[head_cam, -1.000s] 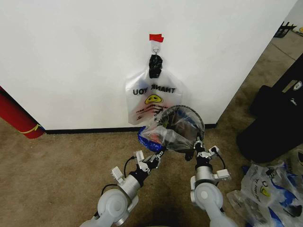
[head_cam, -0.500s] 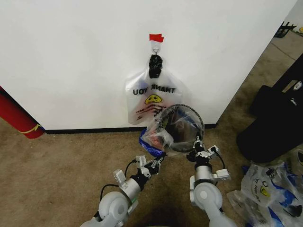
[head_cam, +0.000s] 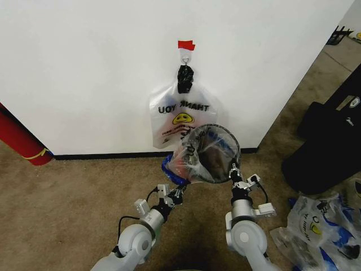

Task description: Pick up the garbage bag from the wall and place it over the trash bin.

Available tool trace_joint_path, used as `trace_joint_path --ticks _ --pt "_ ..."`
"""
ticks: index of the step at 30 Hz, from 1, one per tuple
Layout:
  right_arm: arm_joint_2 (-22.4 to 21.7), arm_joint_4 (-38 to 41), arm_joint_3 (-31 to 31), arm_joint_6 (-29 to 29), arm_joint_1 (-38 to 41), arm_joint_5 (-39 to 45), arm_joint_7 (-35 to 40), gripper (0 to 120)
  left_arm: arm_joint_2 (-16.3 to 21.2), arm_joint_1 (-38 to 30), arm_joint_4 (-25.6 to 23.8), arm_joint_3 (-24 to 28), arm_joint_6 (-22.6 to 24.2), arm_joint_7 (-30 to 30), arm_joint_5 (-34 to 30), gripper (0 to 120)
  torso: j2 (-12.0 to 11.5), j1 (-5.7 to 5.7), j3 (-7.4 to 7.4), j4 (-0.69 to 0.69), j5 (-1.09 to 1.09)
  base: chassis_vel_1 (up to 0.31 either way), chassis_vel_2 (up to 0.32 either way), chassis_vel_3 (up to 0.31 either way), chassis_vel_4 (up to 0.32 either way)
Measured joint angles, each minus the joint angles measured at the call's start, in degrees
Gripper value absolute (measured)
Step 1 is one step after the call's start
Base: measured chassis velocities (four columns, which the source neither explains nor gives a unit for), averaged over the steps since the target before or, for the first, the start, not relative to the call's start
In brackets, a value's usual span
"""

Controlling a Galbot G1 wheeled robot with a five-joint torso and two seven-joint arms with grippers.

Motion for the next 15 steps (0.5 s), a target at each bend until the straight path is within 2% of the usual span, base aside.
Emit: trace_joint_path --ticks 5,8,9,12,15 --pt "0.2 -0.1 -0.1 -0.2 0.3 -0.1 0.2 1 0.5 0.6 -1.1 0.0 0.6 -0.3 -0.1 0 0.0 0.0 0.0 0.0 0.0 0.0 0.0 0.0 0.0" --pt "0.2 -0.6 -0.1 -0.3 0.9 -0.1 0.7 1 1.3 1.0 -1.8 -0.2 2.5 -3.3 0.9 13 0.0 0.0 0.0 0.0 0.0 0.0 0.0 0.0 0.0" --pt "0.2 -0.6 -0.1 -0.3 0.9 -0.1 0.7 1 1.3 1.0 -1.8 -0.2 2.5 -3.3 0.9 13 0.0 0.0 0.0 0.0 0.0 0.0 0.0 0.0 0.0" --pt "0.4 -1.0 0.0 -0.9 1.7 0.3 1.8 1 2.7 1.6 -3.3 -0.7 7.2 -8.4 1.5 25 0.0 0.0 0.0 0.0 0.0 0.0 0.0 0.0 0.0" --pt "0.5 -1.3 0.0 -1.2 2.3 0.4 2.3 1 3.9 2.4 -4.5 -1.5 9.0 -10.8 1.6 37 0.0 0.0 0.0 0.0 0.01 0.0 0.0 0.0 0.0"
